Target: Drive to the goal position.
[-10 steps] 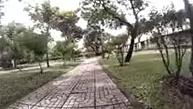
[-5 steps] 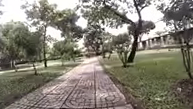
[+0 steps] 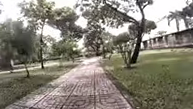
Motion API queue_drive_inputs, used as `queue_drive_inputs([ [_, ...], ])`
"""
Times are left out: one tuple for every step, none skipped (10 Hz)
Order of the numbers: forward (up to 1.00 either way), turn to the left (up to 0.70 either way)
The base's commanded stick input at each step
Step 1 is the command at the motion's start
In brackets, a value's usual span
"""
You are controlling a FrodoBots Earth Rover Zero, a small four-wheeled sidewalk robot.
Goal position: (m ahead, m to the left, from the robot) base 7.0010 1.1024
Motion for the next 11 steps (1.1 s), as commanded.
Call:
queue_drive_inputs([
  [1.0, 0.0],
  [1.0, 0.0],
  [1.0, 0.0],
  [1.0, 0.0],
  [1.0, 0.0],
  [1.0, 0.0],
  [1.0, 0.0],
  [1.0, 0.0],
  [1.0, 0.0],
  [1.0, 0.0],
  [1.0, 0.0],
])
